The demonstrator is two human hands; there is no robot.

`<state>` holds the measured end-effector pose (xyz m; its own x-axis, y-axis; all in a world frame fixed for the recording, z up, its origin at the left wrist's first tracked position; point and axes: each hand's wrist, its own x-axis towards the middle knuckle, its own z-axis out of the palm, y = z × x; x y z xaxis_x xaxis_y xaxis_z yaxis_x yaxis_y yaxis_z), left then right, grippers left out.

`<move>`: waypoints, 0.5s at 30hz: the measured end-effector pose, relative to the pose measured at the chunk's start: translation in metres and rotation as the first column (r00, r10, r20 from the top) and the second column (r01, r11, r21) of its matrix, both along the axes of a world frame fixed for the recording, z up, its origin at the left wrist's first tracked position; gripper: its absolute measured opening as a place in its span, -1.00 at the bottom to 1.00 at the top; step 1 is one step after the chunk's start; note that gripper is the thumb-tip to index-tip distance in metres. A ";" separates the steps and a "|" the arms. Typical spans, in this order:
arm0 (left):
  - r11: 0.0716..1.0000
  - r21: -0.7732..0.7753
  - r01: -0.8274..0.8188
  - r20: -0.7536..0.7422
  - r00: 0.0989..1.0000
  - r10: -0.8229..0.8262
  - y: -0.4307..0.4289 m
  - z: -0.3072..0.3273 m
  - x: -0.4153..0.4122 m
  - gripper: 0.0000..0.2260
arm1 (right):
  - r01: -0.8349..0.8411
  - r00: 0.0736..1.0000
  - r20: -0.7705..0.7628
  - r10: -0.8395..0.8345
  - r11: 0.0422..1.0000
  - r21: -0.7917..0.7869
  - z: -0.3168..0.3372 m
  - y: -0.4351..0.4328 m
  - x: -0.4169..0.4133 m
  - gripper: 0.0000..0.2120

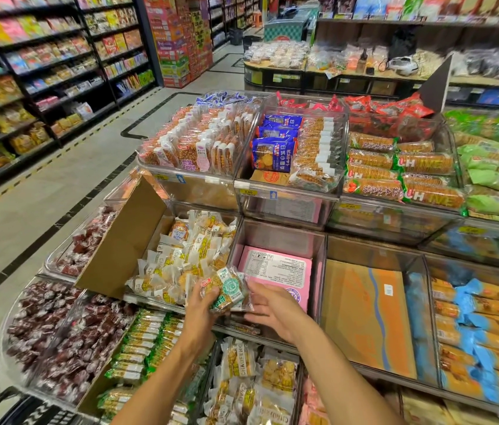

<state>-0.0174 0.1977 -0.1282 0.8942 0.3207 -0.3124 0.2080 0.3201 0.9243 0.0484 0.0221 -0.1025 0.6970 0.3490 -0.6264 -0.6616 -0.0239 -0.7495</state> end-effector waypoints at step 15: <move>0.994 0.098 -0.049 0.058 0.997 0.043 -0.001 0.011 -0.003 -0.70 | 0.150 0.973 0.160 -0.166 0.983 0.110 -0.002 -0.009 -0.007 -0.74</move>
